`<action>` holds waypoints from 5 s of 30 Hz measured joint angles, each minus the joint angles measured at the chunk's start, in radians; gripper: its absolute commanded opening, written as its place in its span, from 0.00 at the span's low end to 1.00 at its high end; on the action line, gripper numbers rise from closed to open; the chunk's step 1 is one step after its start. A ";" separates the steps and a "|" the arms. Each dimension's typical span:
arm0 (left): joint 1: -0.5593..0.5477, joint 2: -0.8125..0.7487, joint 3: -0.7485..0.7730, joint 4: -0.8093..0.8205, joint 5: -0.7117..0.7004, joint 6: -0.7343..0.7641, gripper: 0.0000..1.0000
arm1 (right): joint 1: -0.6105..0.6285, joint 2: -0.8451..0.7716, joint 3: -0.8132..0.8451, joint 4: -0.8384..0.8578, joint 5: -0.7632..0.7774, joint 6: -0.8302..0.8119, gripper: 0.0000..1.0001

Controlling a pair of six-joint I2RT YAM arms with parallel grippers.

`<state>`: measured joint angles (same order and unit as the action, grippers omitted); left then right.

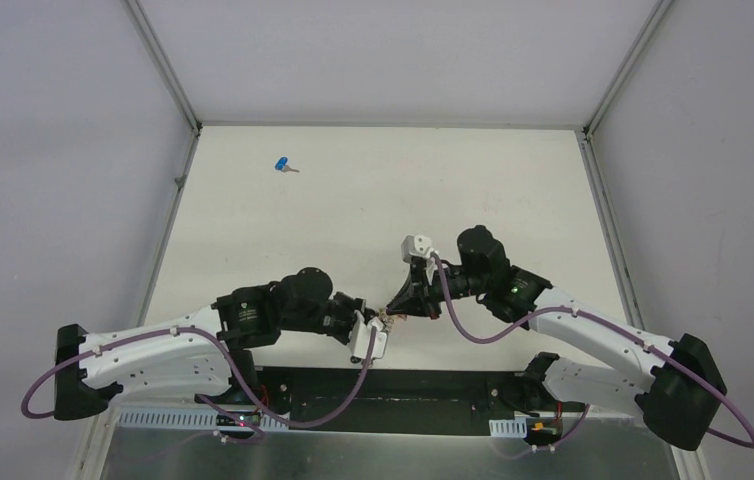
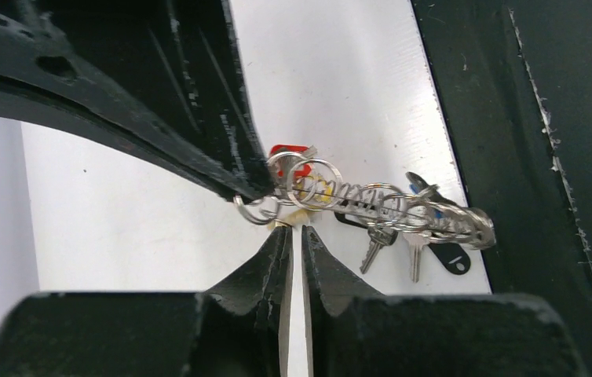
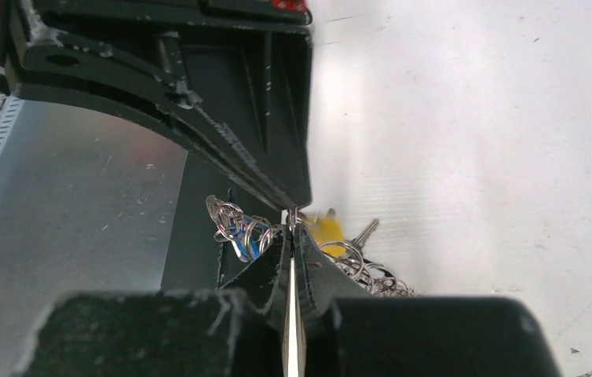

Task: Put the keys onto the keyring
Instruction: Adjust the keyring.

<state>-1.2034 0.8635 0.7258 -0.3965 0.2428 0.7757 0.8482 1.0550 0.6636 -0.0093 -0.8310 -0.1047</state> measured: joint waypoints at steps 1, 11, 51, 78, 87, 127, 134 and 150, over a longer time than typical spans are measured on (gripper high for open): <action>-0.004 -0.008 -0.003 0.000 -0.009 -0.001 0.14 | 0.000 -0.003 0.000 0.006 0.005 0.003 0.00; -0.027 -0.069 -0.033 -0.033 -0.076 -0.074 0.40 | -0.002 -0.020 -0.002 0.043 0.039 0.020 0.00; 0.354 0.066 0.038 0.175 0.498 -0.857 0.28 | -0.002 -0.044 -0.024 0.078 -0.024 0.005 0.00; 0.354 0.118 0.054 0.146 0.510 -0.806 0.00 | -0.004 -0.044 -0.024 0.070 -0.022 0.006 0.08; 0.354 0.085 0.054 0.130 0.380 -0.820 0.00 | -0.004 -0.126 -0.024 0.087 0.070 0.018 0.54; 0.354 -0.040 0.011 0.188 0.205 -0.869 0.00 | 0.000 -0.161 -0.016 0.032 -0.085 0.011 0.49; 0.354 -0.040 0.011 0.188 0.205 -0.866 0.00 | 0.000 -0.097 0.068 -0.022 0.077 0.012 0.51; 0.354 -0.040 0.011 0.188 0.205 -0.861 0.00 | 0.000 0.004 0.119 -0.102 0.047 0.070 0.39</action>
<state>-0.8490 0.8234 0.7368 -0.2089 0.4480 -0.0856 0.8482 1.0592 0.7826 -0.1112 -0.7837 -0.0345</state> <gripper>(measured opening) 0.011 0.402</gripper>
